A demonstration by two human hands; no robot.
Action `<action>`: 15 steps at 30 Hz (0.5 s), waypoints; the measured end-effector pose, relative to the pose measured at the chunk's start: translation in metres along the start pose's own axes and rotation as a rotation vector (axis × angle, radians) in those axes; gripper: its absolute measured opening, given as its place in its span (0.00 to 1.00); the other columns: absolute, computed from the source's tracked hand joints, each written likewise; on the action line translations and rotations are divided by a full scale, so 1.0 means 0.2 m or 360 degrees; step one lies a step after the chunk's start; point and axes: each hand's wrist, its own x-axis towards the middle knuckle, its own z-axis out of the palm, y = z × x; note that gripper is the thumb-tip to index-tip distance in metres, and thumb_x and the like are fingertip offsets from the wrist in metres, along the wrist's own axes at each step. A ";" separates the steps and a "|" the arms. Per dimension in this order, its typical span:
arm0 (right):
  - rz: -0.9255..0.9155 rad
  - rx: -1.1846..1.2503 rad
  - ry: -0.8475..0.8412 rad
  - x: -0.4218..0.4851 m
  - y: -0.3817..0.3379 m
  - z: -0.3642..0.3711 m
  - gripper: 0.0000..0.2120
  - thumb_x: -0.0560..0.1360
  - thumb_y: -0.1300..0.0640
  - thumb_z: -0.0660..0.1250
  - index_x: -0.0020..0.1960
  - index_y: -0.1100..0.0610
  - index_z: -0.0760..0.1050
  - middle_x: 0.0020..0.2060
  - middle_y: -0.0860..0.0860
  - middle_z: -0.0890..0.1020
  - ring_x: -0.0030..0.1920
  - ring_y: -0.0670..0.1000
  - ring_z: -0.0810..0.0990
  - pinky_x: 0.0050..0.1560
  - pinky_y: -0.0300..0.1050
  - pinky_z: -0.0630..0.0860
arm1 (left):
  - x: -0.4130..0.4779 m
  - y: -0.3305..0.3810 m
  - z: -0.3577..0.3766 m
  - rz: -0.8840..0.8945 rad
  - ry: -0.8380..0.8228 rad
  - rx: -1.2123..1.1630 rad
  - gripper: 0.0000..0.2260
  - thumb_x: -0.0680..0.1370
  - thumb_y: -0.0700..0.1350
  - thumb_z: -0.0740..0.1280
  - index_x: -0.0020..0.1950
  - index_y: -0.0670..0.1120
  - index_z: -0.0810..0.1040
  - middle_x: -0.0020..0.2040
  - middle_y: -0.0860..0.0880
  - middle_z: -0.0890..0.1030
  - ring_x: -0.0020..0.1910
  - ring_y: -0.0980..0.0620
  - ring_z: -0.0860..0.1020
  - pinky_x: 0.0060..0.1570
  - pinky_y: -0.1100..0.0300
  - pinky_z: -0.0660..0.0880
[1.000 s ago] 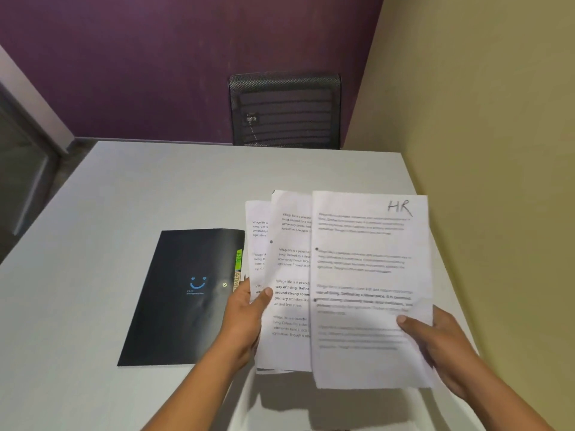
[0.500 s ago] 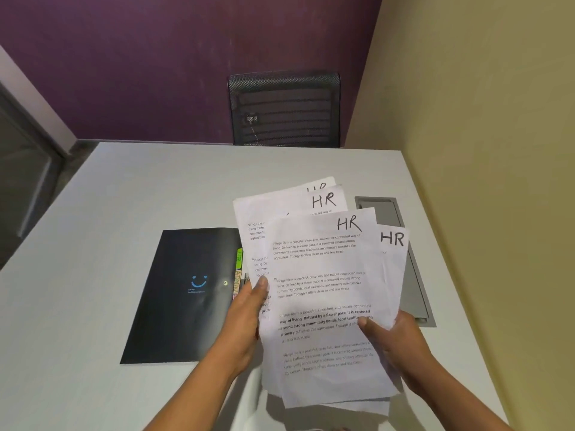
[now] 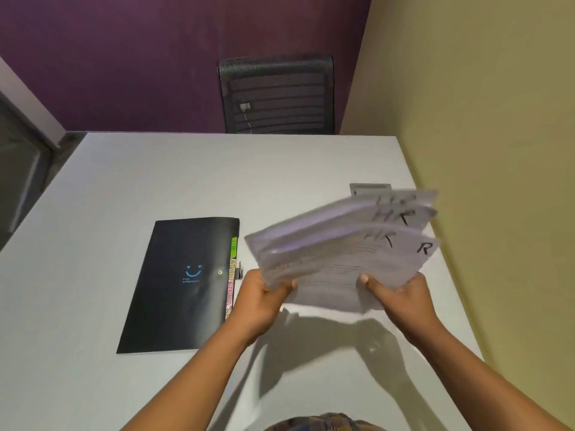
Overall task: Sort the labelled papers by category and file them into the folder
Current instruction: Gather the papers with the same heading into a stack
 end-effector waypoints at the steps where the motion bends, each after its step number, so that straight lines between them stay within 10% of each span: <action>1: -0.0051 0.0018 0.0018 0.00 -0.01 0.00 0.12 0.71 0.60 0.77 0.50 0.46 0.83 0.45 0.39 0.87 0.47 0.41 0.86 0.47 0.35 0.81 | 0.01 0.00 0.00 0.0027 0.0037 0.0034 0.17 0.72 0.42 0.70 0.50 0.66 0.83 0.48 0.62 0.86 0.51 0.61 0.83 0.50 0.67 0.77; 6: -0.0106 0.0063 -0.0021 -0.02 0.01 0.02 0.19 0.71 0.60 0.78 0.51 0.37 0.82 0.47 0.42 0.87 0.48 0.44 0.86 0.46 0.34 0.80 | 0.01 -0.03 0.04 0.0057 0.0105 0.0058 0.15 0.70 0.44 0.75 0.53 0.59 0.82 0.49 0.58 0.86 0.51 0.60 0.83 0.52 0.62 0.78; 15: 0.0008 0.0156 -0.0124 0.00 0.08 0.04 0.14 0.70 0.64 0.78 0.53 0.52 0.84 0.48 0.50 0.88 0.49 0.51 0.87 0.45 0.41 0.83 | 0.02 -0.08 0.08 -0.0006 0.0162 -0.0060 0.13 0.73 0.40 0.76 0.53 0.54 0.84 0.51 0.56 0.87 0.53 0.57 0.84 0.54 0.62 0.80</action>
